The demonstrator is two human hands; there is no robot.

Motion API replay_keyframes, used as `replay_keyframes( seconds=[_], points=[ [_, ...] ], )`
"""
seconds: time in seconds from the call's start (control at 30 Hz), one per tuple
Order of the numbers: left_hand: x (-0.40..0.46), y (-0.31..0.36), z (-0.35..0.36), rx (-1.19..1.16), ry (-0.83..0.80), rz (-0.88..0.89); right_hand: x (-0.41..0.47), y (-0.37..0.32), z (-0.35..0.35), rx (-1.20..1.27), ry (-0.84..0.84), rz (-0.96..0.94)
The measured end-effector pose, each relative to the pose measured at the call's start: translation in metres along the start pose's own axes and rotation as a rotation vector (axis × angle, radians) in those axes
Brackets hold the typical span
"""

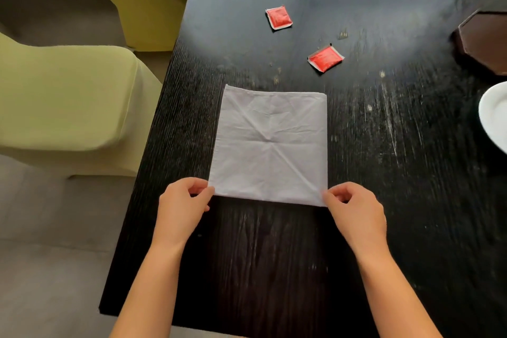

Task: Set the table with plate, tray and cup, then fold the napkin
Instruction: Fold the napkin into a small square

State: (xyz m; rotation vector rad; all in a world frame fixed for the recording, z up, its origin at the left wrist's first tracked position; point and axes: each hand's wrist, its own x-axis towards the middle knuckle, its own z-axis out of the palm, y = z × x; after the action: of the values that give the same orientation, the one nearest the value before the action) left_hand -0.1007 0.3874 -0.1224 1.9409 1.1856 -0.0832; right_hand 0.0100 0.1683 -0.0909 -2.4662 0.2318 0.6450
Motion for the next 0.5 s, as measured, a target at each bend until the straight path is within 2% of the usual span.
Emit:
replay_keyframes(
  seconds=[0.1, 0.23, 0.5],
  points=[
    [-0.003, -0.004, 0.001, -0.038, -0.050, 0.013, -0.001, 0.005, 0.003, -0.016, 0.041, -0.037],
    [-0.013, -0.004, 0.006, -0.098, -0.007, 0.038, -0.001, 0.008, 0.005, -0.083, 0.053, -0.054],
    [-0.015, -0.002, 0.019, -0.306, 0.053, -0.015, -0.001, 0.011, 0.002, 0.146, 0.007, 0.007]
  ],
)
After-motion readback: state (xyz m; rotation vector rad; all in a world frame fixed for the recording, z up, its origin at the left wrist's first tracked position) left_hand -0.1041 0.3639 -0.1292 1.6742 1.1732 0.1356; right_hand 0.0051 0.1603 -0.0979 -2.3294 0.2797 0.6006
